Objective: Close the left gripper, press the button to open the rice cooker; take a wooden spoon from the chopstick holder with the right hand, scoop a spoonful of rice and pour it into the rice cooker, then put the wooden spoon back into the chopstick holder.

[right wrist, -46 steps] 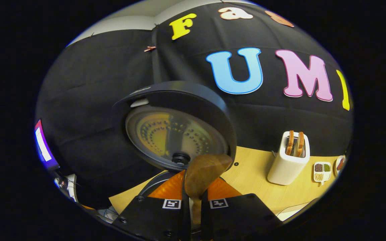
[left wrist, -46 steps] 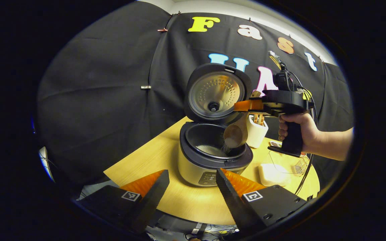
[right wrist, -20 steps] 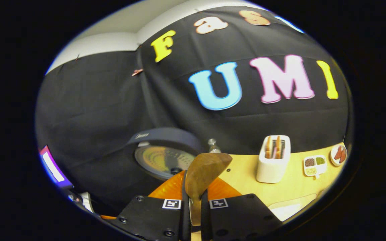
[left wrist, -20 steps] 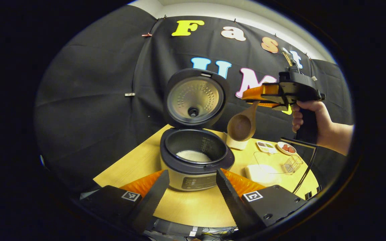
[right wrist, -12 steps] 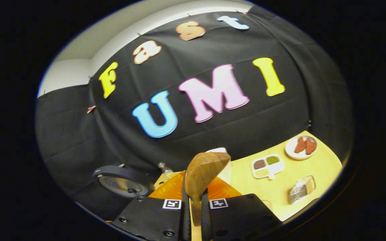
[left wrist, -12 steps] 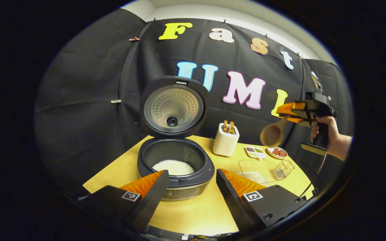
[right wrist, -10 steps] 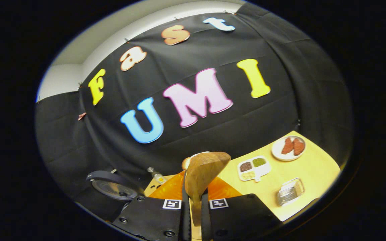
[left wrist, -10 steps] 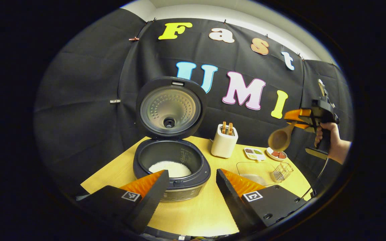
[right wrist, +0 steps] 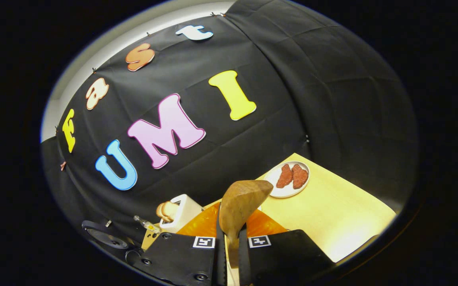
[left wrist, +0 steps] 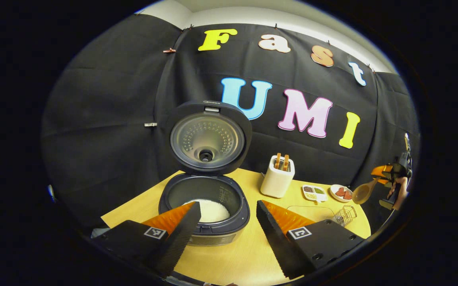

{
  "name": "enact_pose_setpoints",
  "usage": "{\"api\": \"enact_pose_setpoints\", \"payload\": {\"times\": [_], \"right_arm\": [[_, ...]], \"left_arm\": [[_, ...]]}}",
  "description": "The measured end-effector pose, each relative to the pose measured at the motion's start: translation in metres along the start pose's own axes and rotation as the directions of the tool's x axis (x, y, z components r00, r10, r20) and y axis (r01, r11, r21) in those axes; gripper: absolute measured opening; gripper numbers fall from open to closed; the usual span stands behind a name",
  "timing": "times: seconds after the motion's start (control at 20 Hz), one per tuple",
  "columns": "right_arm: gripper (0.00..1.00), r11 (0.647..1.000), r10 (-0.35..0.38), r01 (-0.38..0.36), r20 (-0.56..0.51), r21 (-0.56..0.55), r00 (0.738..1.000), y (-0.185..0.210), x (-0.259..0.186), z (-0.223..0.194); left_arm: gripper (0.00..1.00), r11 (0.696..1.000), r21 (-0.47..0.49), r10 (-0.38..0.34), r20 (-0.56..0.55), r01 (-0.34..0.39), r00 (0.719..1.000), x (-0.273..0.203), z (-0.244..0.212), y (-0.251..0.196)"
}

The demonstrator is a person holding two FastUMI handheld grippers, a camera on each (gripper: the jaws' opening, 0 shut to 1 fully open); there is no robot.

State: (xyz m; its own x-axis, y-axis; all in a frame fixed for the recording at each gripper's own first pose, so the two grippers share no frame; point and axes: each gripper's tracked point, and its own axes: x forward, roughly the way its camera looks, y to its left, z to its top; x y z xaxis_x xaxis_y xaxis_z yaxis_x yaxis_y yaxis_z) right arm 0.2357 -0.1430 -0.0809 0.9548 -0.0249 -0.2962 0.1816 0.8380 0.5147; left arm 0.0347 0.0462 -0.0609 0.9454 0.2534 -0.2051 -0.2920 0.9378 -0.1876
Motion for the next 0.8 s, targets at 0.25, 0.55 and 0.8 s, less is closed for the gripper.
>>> {"api": "enact_pose_setpoints", "payload": {"times": [0.25, 0.55, 0.8], "right_arm": [[0.16, 0.997, -0.053, 0.049, -0.073, -0.056, 0.996, -0.048, 0.031, -0.030], [0.16, 0.992, -0.068, 0.050, -0.157, -0.117, 0.985, -0.065, 0.056, -0.075], [0.17, 0.986, -0.111, 0.083, -0.196, -0.146, 0.974, -0.079, 0.061, -0.100]], "left_arm": [[0.95, 0.997, 0.009, 0.079, 0.001, -0.079, 0.997, 0.000, 0.011, -0.007], [0.96, 0.993, -0.003, 0.119, 0.013, -0.119, 0.993, 0.000, 0.023, -0.017], [0.95, 0.992, 0.013, 0.127, 0.052, -0.128, 0.991, -0.003, 0.041, -0.018]]}}
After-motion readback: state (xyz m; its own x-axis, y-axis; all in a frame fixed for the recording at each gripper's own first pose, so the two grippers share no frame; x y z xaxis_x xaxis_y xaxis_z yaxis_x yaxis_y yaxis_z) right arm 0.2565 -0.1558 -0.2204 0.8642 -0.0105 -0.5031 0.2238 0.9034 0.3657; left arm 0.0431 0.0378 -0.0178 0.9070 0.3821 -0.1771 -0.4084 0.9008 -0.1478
